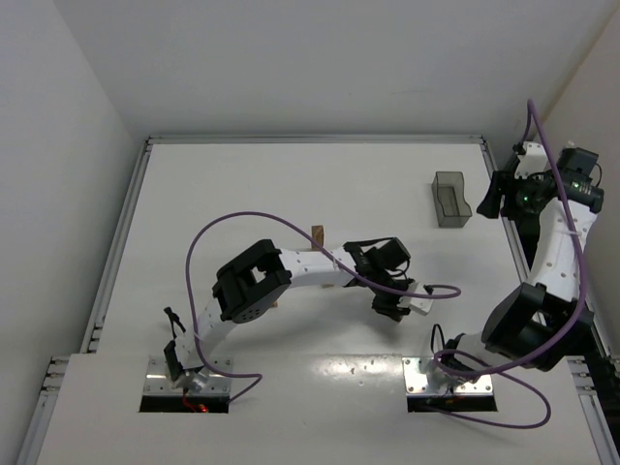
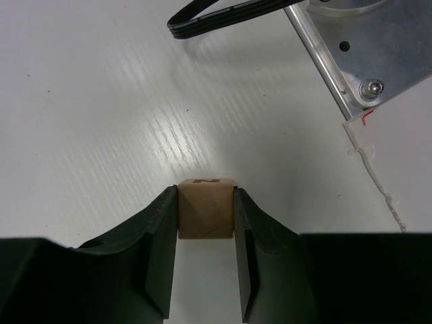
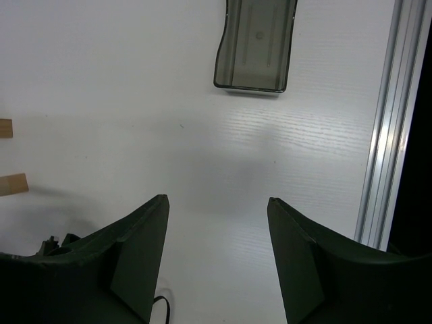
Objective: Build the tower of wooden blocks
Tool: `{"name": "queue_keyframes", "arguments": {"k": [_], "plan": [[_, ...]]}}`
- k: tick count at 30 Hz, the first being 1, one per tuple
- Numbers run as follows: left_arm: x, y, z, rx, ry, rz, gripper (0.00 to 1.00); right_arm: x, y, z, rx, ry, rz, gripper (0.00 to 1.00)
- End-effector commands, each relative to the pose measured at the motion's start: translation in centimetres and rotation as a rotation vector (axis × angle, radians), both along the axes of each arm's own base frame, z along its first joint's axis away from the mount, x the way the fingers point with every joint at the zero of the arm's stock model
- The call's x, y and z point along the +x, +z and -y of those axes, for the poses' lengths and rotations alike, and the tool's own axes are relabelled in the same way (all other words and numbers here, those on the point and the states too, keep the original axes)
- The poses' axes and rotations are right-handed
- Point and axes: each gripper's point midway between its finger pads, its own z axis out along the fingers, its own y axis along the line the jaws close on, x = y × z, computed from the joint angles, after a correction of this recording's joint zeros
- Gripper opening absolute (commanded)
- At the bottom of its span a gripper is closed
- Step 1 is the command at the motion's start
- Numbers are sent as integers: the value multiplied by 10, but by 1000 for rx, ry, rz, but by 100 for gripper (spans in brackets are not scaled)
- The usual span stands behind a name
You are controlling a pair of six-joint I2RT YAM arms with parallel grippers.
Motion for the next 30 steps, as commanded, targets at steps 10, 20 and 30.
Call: {"name": "queue_keyframes", "arguments": {"k": [10,20,30], "plan": [[36,130,7,-295,311,-181,0,13,9,-16,86,64,59,57],[90,186,-77,-397,722,-551,0,22,8,-32,177,130,74,57],[138,220,-131,-155,947,-167,0,25,5,-46,150,174,59,57]]}}
